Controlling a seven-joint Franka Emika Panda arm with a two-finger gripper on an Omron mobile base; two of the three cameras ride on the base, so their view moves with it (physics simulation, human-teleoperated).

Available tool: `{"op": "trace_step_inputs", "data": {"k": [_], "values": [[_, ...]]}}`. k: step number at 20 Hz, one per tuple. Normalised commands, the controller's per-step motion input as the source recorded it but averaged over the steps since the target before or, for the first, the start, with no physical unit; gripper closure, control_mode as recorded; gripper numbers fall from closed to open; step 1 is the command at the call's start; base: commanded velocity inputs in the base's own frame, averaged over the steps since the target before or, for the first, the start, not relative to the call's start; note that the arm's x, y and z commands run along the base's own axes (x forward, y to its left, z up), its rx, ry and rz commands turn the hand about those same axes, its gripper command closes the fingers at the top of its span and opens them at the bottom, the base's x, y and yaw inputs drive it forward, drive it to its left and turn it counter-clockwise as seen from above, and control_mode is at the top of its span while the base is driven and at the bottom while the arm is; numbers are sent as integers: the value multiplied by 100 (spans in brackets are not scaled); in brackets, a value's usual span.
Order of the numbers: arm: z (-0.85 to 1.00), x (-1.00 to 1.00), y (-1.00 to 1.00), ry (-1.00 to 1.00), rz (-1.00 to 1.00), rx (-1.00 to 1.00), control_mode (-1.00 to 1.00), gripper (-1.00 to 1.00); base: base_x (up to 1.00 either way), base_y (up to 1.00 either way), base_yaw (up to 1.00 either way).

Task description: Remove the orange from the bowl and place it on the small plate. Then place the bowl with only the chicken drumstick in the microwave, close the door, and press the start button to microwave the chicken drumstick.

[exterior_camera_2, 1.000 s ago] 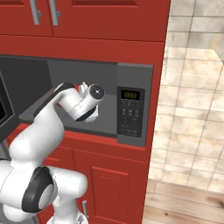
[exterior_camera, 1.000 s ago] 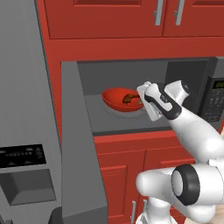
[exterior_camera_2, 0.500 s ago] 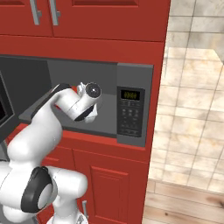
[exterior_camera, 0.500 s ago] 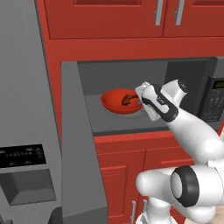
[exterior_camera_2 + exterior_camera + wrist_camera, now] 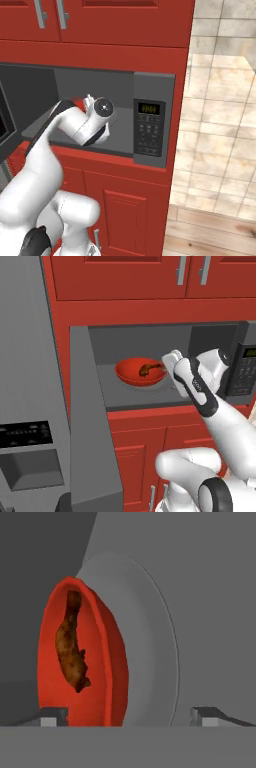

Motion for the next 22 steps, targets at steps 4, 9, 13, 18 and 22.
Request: {"op": "trace_step_inputs", "data": {"k": [4, 9, 13, 18, 22], "values": [[17, -94, 3, -8, -20, -9, -100, -100, 0, 0, 0], [3, -31, 0, 0, -33, -41, -100, -100, 0, 0, 0], [0, -23, 0, 0, -30, -47, -100, -100, 0, 0, 0], [0, -3, 0, 0, -22, -45, -100, -100, 0, 0, 0], [0, 0, -16, 0, -18, -35, -100, -100, 0, 0, 0]]}}
